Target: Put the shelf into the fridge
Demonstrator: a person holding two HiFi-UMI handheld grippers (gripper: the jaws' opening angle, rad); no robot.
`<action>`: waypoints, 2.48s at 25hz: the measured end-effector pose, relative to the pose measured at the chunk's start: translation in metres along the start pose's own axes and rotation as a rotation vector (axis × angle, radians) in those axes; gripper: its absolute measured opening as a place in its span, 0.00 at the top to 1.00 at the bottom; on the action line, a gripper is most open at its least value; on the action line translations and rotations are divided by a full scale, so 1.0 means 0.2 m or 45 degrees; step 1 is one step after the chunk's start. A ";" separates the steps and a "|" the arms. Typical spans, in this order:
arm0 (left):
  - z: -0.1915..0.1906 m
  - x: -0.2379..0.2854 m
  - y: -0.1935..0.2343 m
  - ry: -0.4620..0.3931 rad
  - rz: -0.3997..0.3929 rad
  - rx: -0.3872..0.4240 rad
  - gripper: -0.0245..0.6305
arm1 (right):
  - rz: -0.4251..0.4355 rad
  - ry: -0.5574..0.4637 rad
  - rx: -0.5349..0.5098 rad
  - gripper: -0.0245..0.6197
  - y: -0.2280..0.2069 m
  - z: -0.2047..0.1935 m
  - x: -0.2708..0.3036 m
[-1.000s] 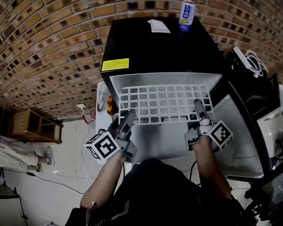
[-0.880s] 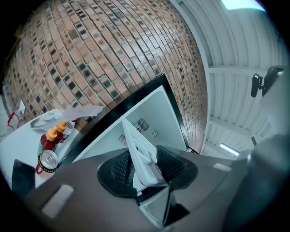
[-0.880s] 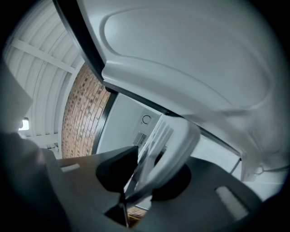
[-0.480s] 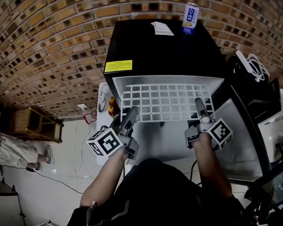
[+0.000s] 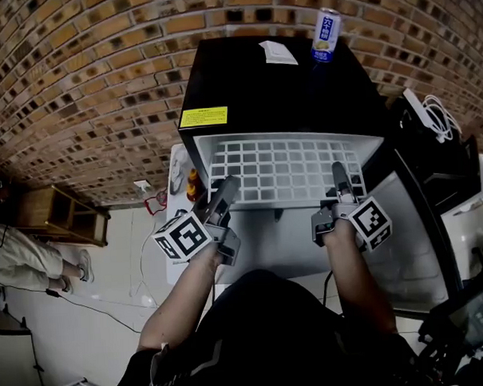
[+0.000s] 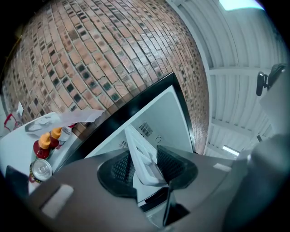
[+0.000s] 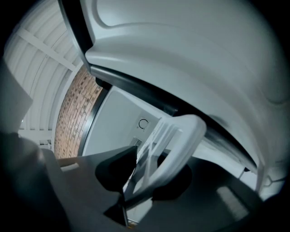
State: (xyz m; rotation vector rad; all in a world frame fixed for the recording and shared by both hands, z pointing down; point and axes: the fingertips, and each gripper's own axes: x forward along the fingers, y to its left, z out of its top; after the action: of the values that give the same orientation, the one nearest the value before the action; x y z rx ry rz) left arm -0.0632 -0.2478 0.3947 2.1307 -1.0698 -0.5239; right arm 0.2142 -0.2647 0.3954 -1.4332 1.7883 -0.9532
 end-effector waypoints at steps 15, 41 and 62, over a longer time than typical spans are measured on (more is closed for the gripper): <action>0.01 0.05 0.04 -0.023 0.038 -0.026 0.77 | -0.044 -0.078 -0.008 0.78 -0.03 0.02 0.03; 0.04 0.18 0.09 -0.221 0.282 -0.210 0.82 | -0.085 -0.114 -0.002 0.78 -0.05 0.05 0.17; 0.12 0.29 0.14 -0.429 0.345 -0.099 0.82 | -0.112 -0.130 -0.031 0.78 -0.07 0.08 0.29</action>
State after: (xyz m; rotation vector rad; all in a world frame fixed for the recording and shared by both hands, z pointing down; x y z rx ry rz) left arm -0.0584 -0.3161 0.3963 1.8295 -1.4726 -0.7961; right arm 0.2230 -0.3254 0.3963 -1.5585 1.6798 -0.8883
